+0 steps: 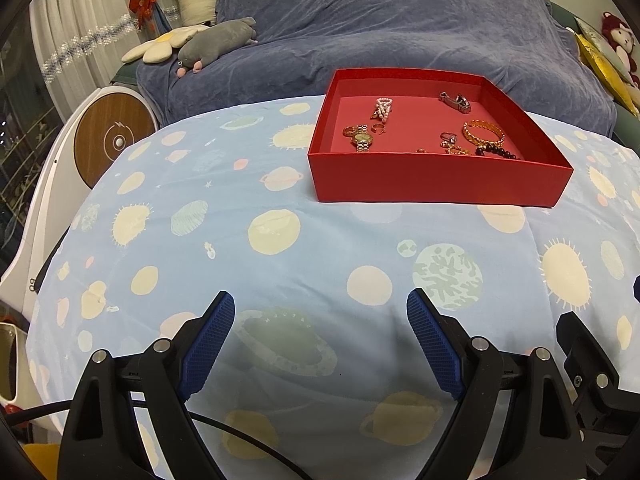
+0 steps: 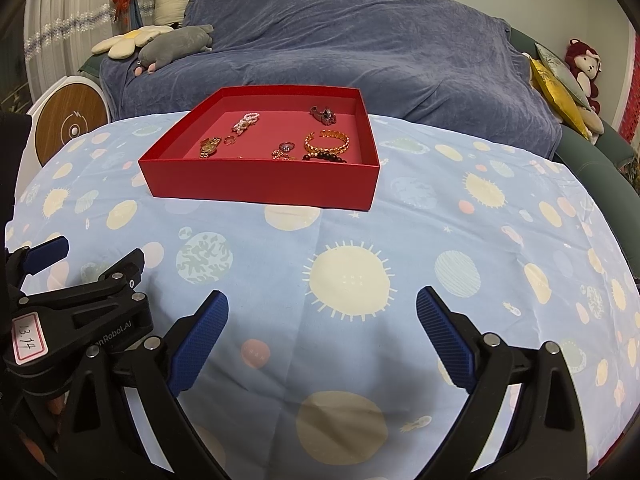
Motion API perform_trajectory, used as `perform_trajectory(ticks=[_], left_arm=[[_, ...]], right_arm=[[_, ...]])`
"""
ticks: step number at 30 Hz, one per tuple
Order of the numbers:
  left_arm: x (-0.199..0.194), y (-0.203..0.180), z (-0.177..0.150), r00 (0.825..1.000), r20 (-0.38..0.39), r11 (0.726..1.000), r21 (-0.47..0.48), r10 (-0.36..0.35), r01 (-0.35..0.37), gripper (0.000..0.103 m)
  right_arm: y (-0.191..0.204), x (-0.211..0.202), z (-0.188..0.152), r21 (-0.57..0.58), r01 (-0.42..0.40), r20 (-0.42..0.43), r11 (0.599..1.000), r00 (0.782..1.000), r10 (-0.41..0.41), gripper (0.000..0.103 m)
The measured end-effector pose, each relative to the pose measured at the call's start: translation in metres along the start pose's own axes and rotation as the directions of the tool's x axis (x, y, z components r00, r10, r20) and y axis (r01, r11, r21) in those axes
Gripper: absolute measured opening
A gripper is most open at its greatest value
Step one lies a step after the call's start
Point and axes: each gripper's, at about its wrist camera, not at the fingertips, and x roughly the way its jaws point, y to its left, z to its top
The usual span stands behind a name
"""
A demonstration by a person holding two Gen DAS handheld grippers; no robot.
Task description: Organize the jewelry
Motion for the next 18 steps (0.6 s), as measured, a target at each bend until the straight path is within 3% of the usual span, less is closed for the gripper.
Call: perform_trajectory(ticks=[18], left_arm=[[-0.0020, 0.0003, 0.0010, 1.000, 0.001, 1.000, -0.008, 0.000, 0.000, 0.086]], right_arm=[[0.0017, 0.0008, -0.0005, 0.010, -0.010, -0.005, 1.000, 1.000, 0.010, 0.094]])
